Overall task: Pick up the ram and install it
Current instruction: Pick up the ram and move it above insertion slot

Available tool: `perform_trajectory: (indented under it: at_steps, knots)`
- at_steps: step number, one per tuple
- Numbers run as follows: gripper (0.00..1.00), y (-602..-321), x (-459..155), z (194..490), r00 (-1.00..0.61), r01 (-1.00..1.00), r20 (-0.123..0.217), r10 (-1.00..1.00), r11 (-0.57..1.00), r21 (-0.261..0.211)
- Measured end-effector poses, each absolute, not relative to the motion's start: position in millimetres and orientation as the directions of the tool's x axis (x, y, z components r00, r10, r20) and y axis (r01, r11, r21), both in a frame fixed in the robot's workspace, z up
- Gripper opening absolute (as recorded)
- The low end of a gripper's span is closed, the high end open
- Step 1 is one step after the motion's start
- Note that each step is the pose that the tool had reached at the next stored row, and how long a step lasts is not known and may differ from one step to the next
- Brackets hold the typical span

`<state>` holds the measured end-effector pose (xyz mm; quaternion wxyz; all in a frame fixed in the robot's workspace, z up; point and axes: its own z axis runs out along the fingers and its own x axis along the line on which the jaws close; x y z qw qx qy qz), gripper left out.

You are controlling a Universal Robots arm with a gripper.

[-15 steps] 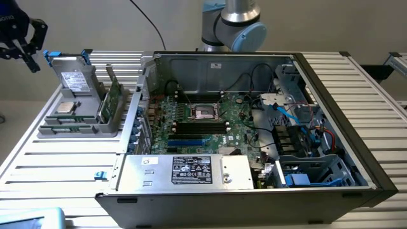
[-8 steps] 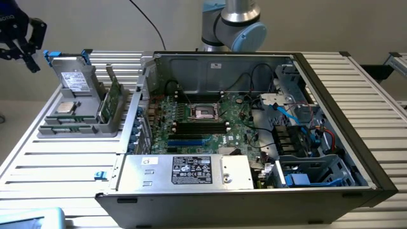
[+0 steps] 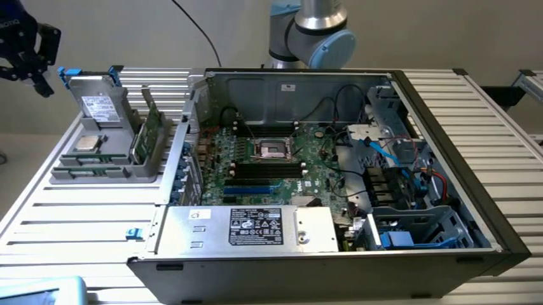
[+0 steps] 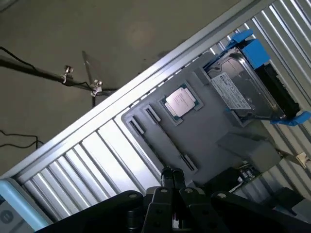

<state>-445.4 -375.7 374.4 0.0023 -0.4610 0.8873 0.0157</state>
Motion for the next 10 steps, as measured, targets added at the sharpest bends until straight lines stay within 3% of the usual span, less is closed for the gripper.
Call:
perform_trajectory:
  at_steps: [10]
  knots:
    - [0.11,-375.7,-445.5,374.1,-0.425,-0.905,-0.028,-0.905,0.425,0.01]
